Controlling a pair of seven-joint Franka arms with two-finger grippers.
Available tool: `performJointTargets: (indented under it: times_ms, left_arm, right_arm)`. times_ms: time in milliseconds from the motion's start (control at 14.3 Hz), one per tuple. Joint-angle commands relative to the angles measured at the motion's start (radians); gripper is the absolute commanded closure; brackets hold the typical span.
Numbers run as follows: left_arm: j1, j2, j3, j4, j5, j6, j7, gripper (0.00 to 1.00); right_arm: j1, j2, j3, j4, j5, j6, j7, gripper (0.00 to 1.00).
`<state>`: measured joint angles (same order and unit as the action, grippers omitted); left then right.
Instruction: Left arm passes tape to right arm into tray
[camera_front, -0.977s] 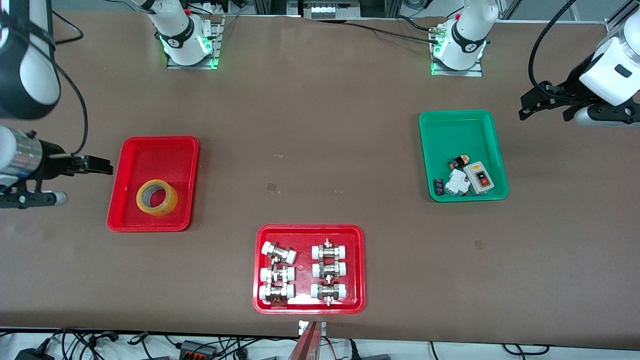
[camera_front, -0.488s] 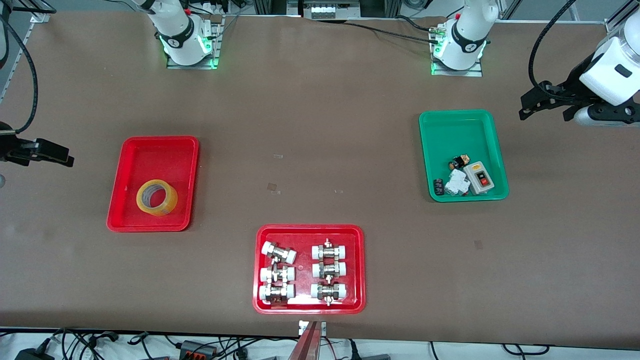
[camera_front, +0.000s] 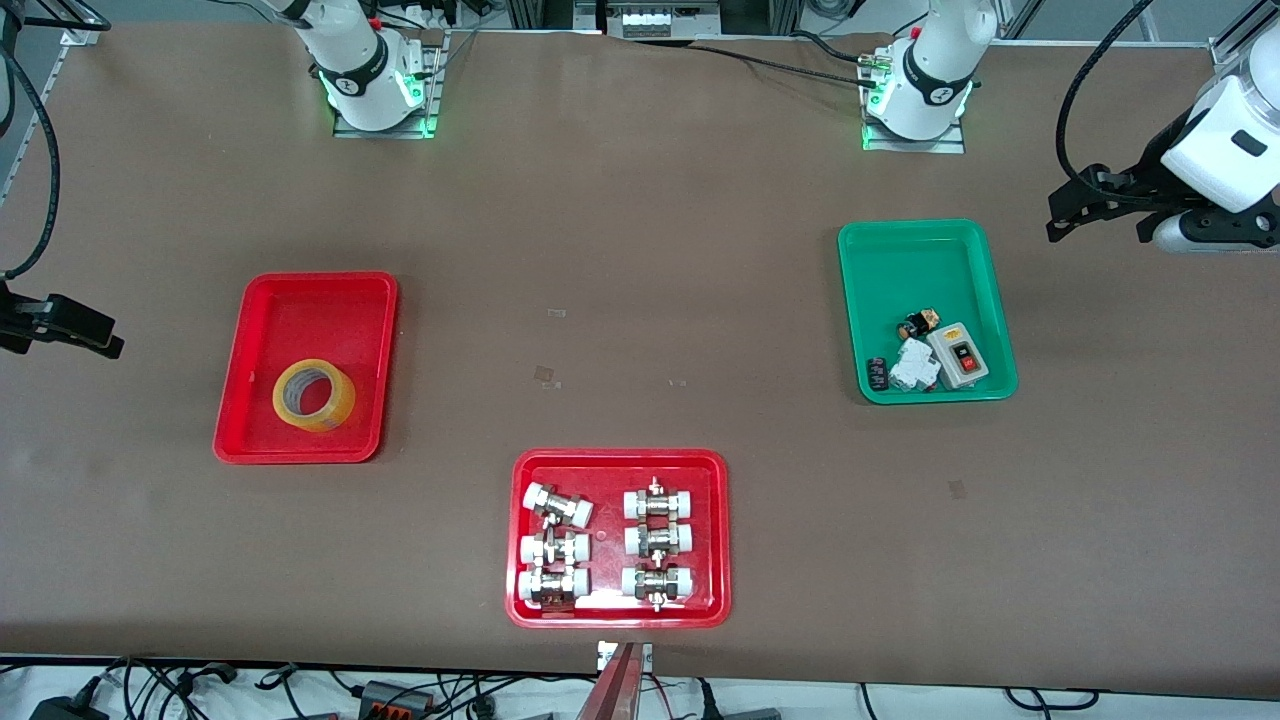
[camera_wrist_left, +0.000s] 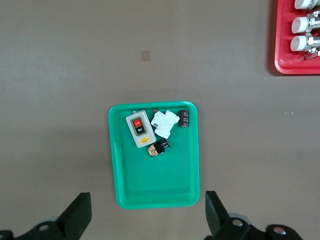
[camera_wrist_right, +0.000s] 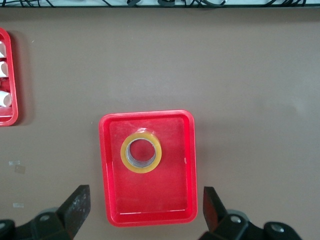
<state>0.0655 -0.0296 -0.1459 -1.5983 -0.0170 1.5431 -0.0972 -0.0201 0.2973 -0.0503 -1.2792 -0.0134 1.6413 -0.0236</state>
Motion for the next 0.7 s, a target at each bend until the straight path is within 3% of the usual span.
performJointTargets:
  times_ms: [0, 279, 628]
  left_arm:
    - [0.002, 0.007, 0.0, 0.026, 0.009, -0.023, -0.009, 0.0]
    - [0.002, 0.007, 0.0, 0.026, 0.009, -0.024, -0.006, 0.0]
    - [0.004, 0.007, 0.0, 0.026, 0.011, -0.024, 0.002, 0.0]
  right_arm:
    - [0.019, -0.087, -0.017, -0.127, -0.008, 0.052, -0.004, 0.0]
    - [0.017, -0.237, -0.017, -0.377, -0.01, 0.147, -0.009, 0.0]
    - [0.022, -0.335, -0.013, -0.505, -0.014, 0.152, -0.01, 0.0]
